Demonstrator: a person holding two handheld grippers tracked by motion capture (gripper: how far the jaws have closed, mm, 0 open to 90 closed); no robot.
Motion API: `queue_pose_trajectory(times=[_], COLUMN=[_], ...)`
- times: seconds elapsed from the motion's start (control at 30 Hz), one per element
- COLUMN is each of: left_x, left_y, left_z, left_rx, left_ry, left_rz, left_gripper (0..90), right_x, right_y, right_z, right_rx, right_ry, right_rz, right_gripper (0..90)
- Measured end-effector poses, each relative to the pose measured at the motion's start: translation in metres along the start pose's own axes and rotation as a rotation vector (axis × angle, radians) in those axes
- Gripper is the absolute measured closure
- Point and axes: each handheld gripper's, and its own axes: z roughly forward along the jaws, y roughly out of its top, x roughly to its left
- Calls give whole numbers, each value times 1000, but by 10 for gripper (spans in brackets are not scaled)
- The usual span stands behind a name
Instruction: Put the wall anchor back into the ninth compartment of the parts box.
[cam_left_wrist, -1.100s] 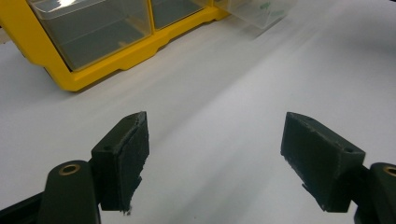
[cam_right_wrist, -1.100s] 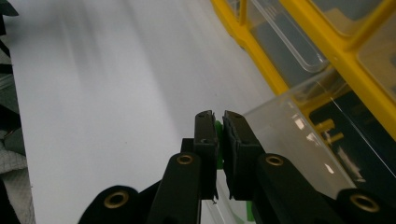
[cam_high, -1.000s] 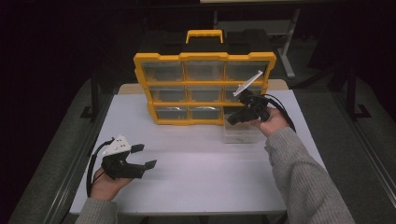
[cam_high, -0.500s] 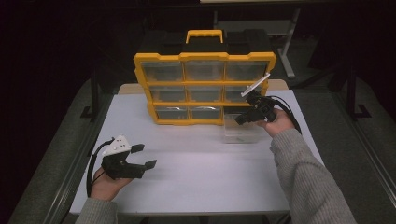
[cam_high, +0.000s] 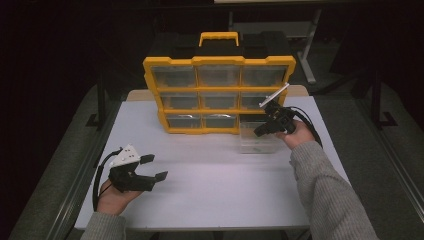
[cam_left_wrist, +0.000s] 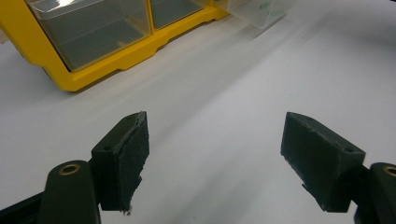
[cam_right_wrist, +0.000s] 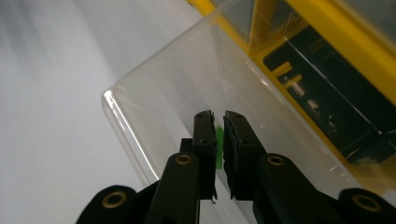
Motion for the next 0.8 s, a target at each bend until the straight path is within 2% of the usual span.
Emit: queue_pose_trajectory(times=[0.47, 0.8], left_x=[-1, 0], left_y=[0, 0], left_z=[1, 0], left_rx=[0, 0], left_ry=[-2, 1], left_rz=[-8, -1], left_gripper=[231, 231], right_x=[2, 8], right_y=[0, 2], right_z=[-2, -14], right_rx=[-19, -45], right_ry=[8, 22], right_rz=[1, 3], right_gripper=[768, 729])
